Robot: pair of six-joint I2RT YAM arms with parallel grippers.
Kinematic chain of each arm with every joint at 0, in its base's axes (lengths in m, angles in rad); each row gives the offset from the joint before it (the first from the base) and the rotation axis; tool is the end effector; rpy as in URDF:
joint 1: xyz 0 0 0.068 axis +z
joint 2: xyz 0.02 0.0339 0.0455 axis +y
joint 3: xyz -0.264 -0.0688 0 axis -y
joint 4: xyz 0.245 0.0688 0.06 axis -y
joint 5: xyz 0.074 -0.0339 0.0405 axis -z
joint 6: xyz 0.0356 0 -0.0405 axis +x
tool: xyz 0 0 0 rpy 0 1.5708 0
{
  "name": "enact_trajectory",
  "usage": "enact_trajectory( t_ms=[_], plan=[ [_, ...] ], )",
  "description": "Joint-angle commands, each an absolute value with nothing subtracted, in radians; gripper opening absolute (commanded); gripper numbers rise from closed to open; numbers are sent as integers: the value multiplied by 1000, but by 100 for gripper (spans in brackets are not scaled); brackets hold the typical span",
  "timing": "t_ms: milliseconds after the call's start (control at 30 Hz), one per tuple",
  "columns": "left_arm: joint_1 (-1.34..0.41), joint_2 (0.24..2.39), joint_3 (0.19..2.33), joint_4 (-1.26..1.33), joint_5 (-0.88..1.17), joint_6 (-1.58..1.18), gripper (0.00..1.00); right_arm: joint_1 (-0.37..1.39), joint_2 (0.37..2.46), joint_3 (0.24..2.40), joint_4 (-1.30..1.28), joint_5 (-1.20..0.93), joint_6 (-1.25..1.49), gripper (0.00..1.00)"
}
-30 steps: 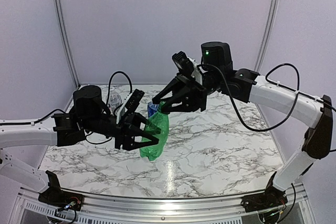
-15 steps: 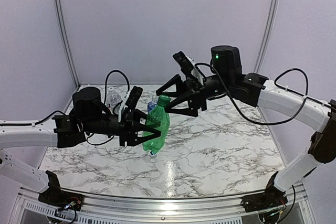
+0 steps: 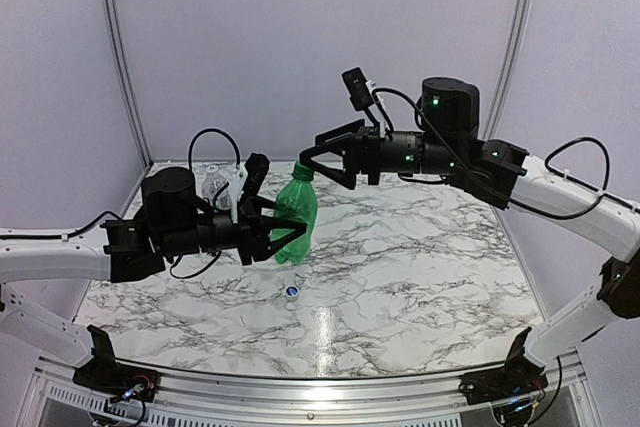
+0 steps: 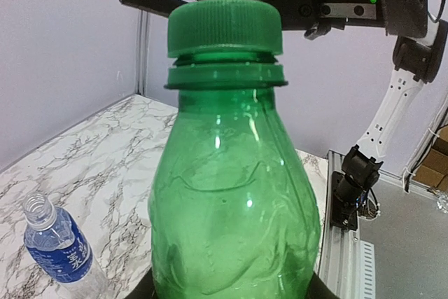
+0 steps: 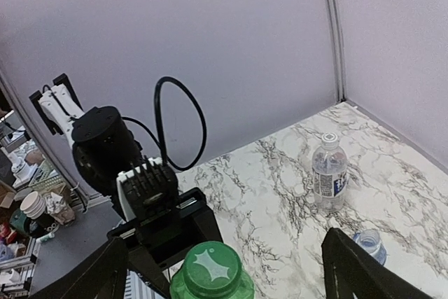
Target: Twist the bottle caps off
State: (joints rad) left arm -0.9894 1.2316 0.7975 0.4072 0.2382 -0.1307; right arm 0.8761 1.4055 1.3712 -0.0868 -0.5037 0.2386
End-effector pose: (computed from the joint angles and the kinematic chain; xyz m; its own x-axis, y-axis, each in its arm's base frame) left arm 0.1513 -0.2455 0.3109 -0.1374 -0.0216 -0.9903 0.9317 0.3366 -0.1366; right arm 0.1967 0.2629 0.4128 -0.3067 -0.0447 -0.9508 -0.9335 0.2090 0.2913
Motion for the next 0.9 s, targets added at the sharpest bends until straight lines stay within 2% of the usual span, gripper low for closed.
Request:
enact_trajectory(
  t_ms=[0, 200, 367, 567, 667, 733, 867],
  plan=[
    [-1000, 1245, 839, 386, 155, -106, 6, 901, 1448, 1414, -94, -368, 290, 87],
    [-1005, 1251, 848, 373, 138, -96, 6, 910, 1475, 1415, -79, -392, 295, 74],
    [-1006, 1251, 847, 368, 136, -93, 5, 910, 1482, 1411, -61, -421, 297, 57],
    [-1006, 1249, 845, 364, 132, -89, 5, 910, 1486, 1403, -41, -444, 303, 24],
    [-1006, 1243, 844, 364, 124, -89, 5, 909, 1484, 1394, -33, -452, 304, 13],
    [-1006, 1237, 842, 364, 115, -89, 4, 910, 1478, 1386, -22, -460, 300, 1],
    [-1006, 1219, 837, 364, 144, -84, 3, 903, 1460, 1371, -9, -522, 233, 0]
  ],
)
